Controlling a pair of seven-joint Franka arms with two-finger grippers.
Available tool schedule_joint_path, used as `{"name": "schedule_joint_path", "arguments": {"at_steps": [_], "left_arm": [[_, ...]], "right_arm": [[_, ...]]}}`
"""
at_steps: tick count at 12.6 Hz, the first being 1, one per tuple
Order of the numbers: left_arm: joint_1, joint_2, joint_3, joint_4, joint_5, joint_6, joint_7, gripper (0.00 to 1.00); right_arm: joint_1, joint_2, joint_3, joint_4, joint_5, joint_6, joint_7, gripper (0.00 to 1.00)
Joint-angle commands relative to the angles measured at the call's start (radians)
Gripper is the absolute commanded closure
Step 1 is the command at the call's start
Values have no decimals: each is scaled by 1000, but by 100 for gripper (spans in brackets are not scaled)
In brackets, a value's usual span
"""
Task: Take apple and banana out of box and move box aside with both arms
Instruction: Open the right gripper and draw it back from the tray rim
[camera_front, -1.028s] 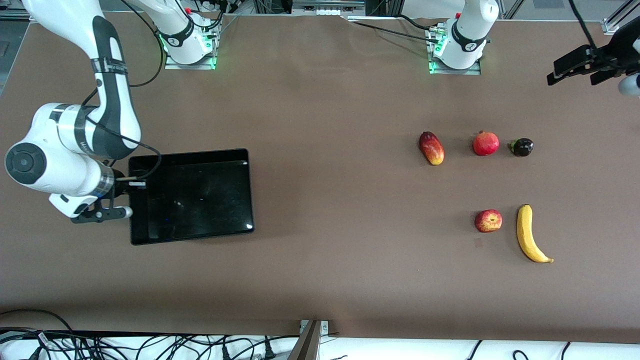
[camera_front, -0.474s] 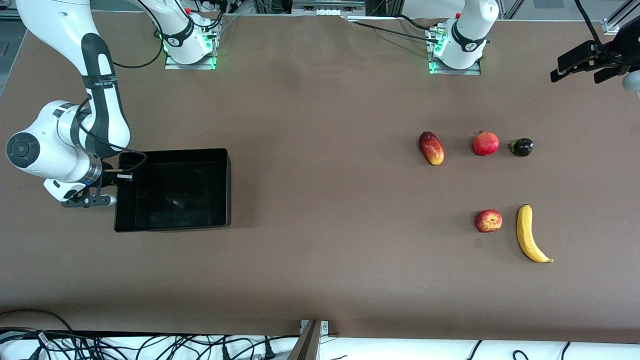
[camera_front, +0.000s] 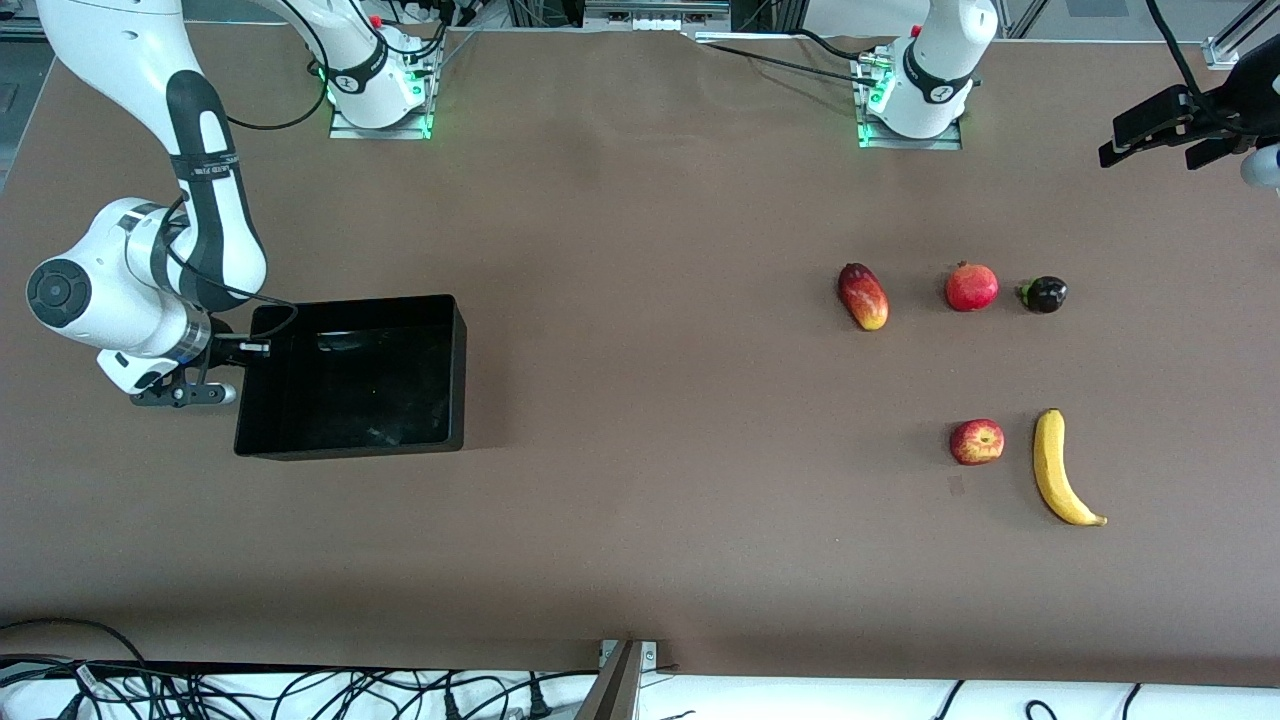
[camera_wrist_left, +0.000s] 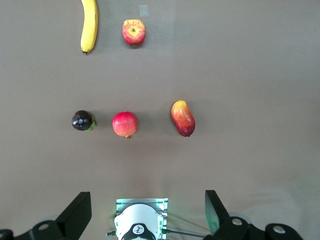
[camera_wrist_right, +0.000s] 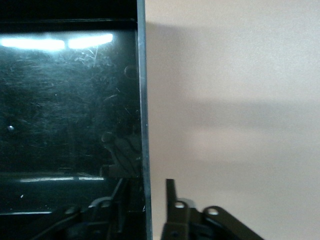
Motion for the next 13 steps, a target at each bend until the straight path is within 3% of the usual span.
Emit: {"name": "schedule_joint_path", "arguments": {"at_steps": [1,4,8,10,13], "left_arm": [[-11,-1,9,-11,-9,20,5,0],[-12,8,7,-13,-9,23,5,0],[-15,8,9,-21,-8,25,5,0],[-20,8,2,-19,65,43,5,0],[-22,14,1,-19,105,63,6,0]], "right_arm": [[4,-65,9,-14,10,-2,-20,0],[40,-99,13,77,8,-72,-10,0],[99,-113,3,324,-27,-402,123,0],[128,-140,8,435,-93,-564,232,0],[146,-246,17,446,-154,-653,262,0]]}}
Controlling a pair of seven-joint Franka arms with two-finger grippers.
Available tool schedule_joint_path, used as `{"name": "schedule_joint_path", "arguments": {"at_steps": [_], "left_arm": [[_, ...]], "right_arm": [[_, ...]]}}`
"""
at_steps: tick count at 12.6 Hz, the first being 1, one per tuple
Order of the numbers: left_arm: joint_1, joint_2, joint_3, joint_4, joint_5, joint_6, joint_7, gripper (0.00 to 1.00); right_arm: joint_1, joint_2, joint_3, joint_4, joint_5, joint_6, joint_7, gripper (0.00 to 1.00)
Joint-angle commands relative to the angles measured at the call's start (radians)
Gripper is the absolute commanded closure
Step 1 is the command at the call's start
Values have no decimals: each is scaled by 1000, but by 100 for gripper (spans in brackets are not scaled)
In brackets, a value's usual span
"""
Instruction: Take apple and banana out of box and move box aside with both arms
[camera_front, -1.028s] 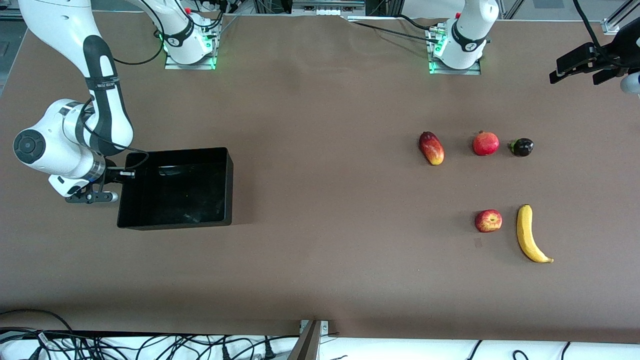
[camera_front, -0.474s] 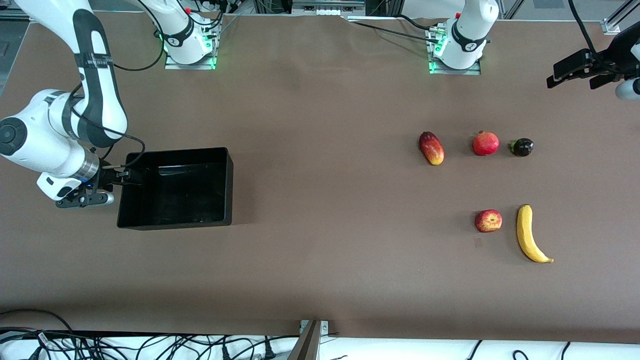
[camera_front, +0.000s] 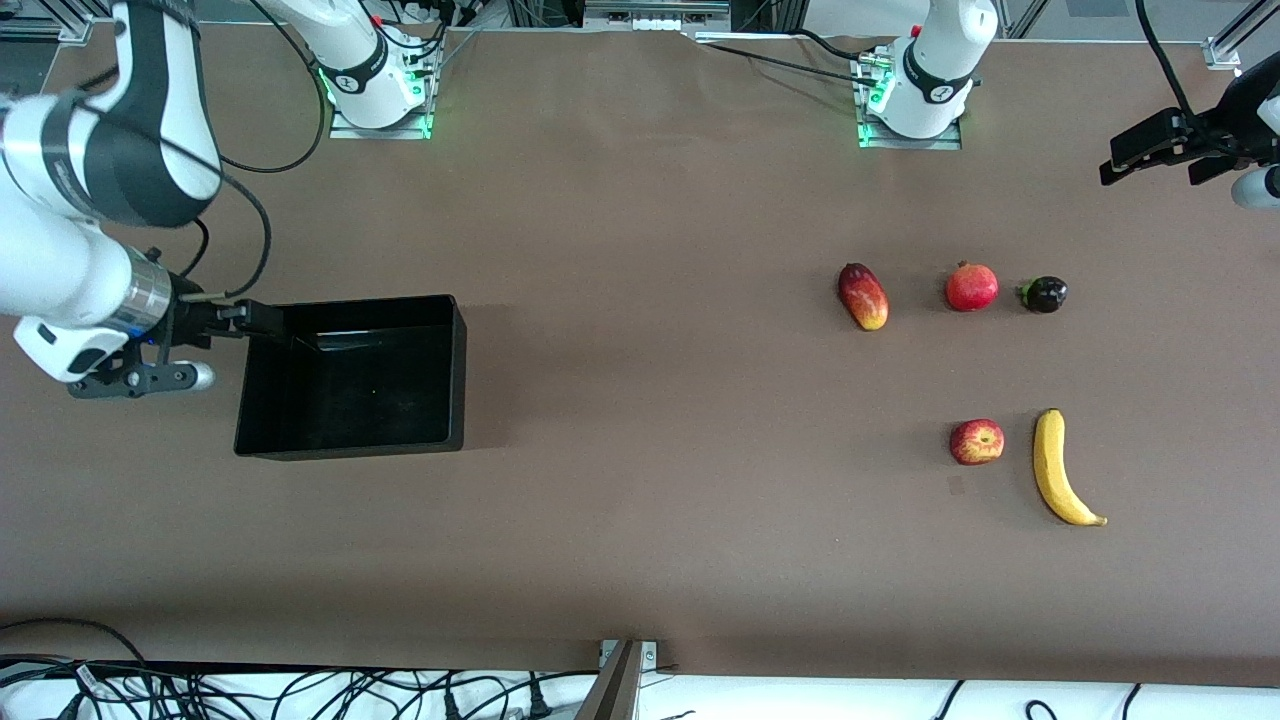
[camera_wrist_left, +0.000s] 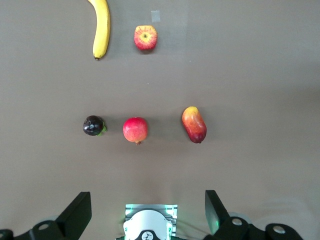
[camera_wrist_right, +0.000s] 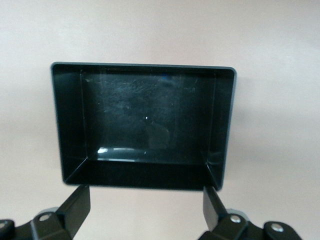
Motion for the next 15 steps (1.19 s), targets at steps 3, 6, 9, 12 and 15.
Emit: {"name": "schedule_joint_path", "arguments": {"at_steps": [3,6,9,12,15], "left_arm": [[-13,4,-4,-10,61,32,14,0],[-18,6,-6,-35,79,67,14,0],[-18,6,-6,-53,79,84,14,0],[-18,6,-6,-53,78,84,14,0],[-18,4,-4,-53,66,86,11,0]], "right_arm": [[0,-146,8,-41,-77,-80,2,0],[-181,-247,200,-116,-143,-69,-19,0],[-329,-283,323,-136,-155,-71,-62,0],[-391,-287,374,-130,-152,-72,-72,0],[-386,-267,374,-99,-143,-77,-62,0]]}}
